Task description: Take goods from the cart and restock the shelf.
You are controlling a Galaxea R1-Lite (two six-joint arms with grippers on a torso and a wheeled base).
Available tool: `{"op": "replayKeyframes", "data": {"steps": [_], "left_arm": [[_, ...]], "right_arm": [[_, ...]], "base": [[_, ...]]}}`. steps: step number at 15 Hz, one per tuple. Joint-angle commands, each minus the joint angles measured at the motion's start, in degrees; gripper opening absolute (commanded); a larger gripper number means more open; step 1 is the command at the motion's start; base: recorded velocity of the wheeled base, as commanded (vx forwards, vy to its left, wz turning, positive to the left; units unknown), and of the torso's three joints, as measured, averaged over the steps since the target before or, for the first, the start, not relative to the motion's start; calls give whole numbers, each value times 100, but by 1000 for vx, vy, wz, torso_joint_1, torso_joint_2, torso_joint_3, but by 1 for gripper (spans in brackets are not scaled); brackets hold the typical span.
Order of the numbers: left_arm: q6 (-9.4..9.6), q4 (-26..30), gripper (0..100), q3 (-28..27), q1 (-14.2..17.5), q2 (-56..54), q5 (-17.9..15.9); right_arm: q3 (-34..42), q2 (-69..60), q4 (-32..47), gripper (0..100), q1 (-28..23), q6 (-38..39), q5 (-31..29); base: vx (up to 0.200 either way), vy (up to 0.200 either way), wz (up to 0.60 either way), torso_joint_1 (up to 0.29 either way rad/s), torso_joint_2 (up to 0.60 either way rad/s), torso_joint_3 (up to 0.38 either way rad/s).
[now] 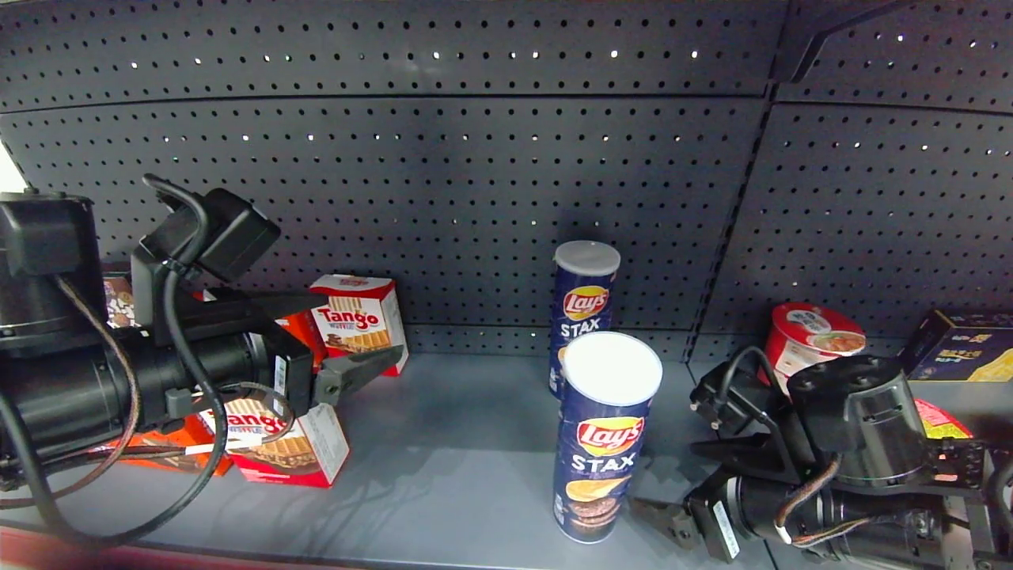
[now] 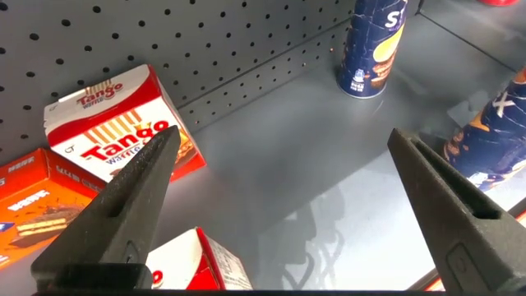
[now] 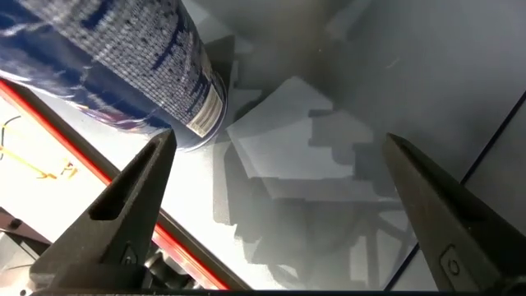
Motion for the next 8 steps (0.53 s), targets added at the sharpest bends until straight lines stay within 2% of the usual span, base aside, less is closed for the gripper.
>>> {"op": "replayKeyframes", "data": {"steps": [1,8], "left_arm": [[-1,-6,100,10,-1,-21,0],[16,3,100,36,8,-513,36]], "right_arm": [[42,-177,8,100,71,-1,-14],[51,-1091,43,100,1,26,-155]], "base": [[0,0,0,0,0,0],[0,0,0,0,0,0]]}}
